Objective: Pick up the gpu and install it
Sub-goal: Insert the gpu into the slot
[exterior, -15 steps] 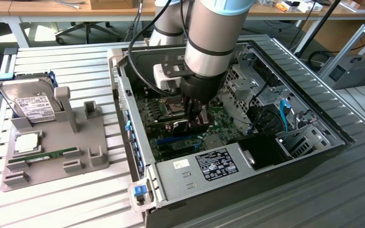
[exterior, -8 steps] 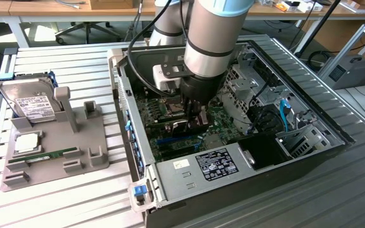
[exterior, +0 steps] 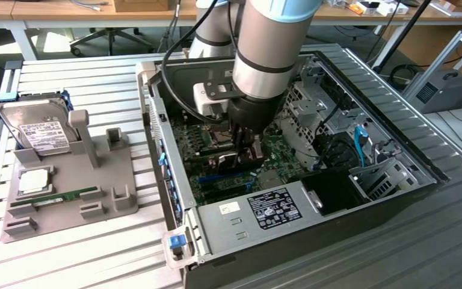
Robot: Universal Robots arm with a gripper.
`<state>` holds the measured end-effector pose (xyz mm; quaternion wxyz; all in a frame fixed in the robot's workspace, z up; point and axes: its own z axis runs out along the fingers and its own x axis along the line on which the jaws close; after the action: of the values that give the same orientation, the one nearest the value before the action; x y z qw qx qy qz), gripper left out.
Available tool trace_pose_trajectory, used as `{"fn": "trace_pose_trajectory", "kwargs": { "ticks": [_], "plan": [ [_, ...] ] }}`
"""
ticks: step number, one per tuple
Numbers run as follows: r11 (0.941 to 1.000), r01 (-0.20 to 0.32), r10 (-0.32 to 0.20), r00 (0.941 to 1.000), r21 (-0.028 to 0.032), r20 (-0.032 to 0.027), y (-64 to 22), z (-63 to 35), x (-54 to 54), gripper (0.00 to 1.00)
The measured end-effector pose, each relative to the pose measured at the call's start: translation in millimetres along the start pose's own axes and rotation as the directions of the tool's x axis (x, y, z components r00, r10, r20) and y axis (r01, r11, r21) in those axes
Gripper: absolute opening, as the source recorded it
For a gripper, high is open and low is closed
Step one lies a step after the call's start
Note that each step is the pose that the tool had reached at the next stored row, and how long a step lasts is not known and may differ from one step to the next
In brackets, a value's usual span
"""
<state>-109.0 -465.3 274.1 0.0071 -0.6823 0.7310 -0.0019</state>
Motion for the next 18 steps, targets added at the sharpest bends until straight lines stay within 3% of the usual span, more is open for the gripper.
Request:
{"fn": "trace_pose_trajectory", "kwargs": {
  "ticks": [18],
  "plan": [
    [1.0000,0.000,0.000,1.0000,0.0002,0.0003,2.1,3.3,-1.0,0.27]
  ]
}}
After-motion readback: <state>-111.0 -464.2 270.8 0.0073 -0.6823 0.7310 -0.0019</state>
